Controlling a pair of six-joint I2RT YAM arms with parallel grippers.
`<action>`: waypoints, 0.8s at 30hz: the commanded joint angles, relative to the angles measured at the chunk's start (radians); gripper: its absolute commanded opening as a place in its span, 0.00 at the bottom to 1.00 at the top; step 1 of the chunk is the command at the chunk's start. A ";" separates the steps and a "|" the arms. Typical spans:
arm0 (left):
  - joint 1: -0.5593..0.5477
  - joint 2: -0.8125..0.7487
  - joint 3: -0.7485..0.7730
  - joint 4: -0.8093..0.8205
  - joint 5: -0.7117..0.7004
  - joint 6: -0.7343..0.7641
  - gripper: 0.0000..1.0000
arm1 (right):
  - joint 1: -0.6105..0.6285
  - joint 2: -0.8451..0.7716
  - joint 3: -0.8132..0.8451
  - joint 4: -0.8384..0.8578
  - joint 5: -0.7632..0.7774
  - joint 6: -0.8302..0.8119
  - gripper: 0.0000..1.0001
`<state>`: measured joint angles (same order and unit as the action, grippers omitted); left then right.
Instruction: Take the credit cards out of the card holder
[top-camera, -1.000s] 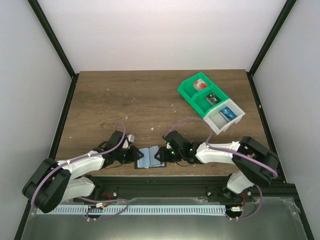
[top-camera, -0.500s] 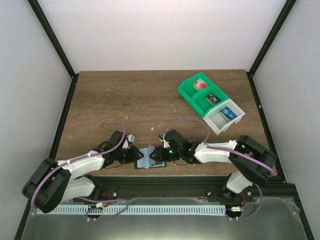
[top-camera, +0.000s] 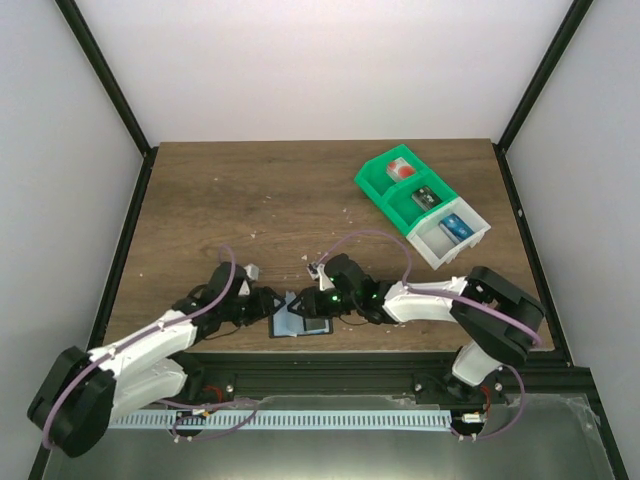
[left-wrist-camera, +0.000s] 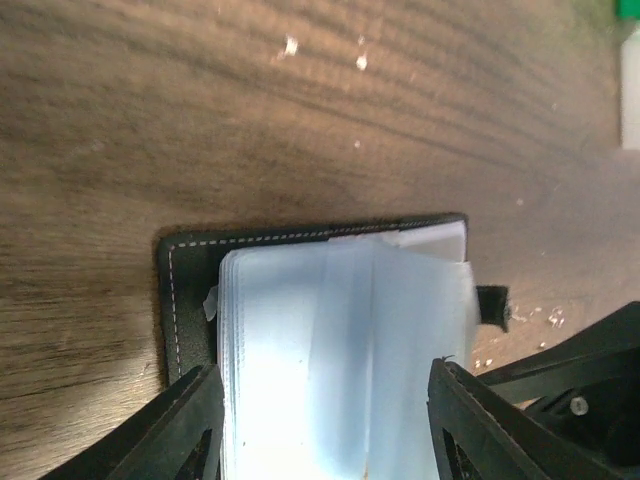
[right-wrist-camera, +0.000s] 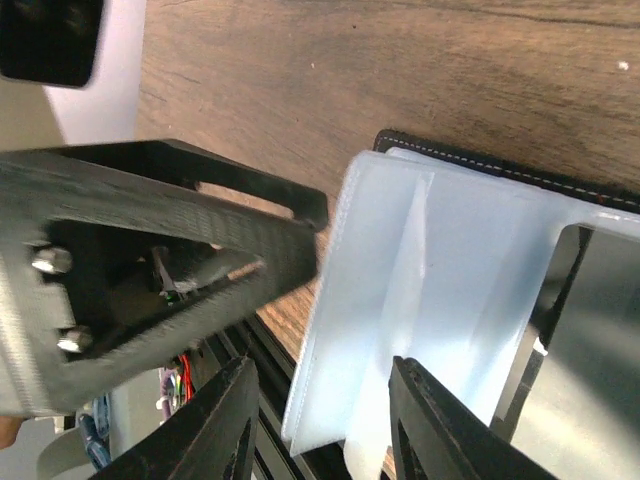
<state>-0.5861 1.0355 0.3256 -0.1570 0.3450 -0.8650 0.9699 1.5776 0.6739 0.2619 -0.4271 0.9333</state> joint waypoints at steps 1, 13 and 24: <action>0.005 -0.104 0.047 -0.091 -0.101 -0.043 0.59 | 0.001 0.022 0.030 0.045 -0.038 0.005 0.38; 0.010 -0.142 0.064 0.009 0.062 -0.023 0.51 | 0.001 0.026 0.051 -0.023 -0.008 -0.018 0.39; -0.009 0.043 0.002 0.233 0.201 -0.056 0.39 | 0.001 -0.060 0.037 -0.323 0.284 -0.074 0.26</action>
<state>-0.5873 1.0397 0.3542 -0.0383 0.4843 -0.9115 0.9699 1.5604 0.7002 0.0517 -0.2729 0.8864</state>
